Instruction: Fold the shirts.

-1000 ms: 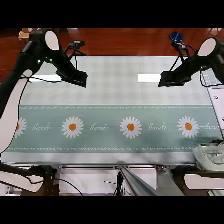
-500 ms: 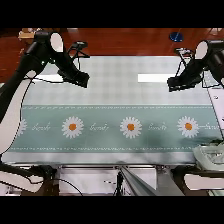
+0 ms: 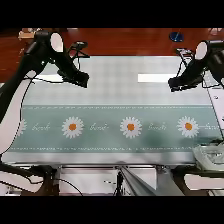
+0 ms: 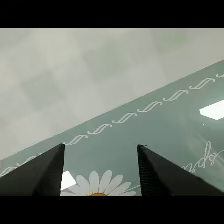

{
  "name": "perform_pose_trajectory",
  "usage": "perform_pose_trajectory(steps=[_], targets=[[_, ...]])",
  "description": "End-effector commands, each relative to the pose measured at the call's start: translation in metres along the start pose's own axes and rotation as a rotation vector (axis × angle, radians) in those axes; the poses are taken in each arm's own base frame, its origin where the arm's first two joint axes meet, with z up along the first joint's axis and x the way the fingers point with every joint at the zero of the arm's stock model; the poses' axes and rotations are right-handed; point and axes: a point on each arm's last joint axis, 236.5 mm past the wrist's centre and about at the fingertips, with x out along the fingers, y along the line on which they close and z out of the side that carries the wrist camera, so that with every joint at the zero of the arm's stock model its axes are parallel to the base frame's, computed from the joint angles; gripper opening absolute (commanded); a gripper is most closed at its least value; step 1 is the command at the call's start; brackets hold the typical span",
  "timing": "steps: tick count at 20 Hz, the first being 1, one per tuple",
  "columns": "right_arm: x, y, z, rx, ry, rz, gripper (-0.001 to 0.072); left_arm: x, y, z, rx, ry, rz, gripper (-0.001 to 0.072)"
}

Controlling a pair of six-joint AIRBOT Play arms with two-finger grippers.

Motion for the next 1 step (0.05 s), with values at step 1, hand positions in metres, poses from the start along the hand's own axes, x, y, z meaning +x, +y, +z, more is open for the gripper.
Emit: perform_pose_trajectory(steps=[1], targets=[[0.0000, 0.0000, 0.0000, -0.001, 0.000, -0.001, 0.0480, 0.0001, 0.0000, 0.0003, 0.000, 0.000, 0.000, 0.0530]])
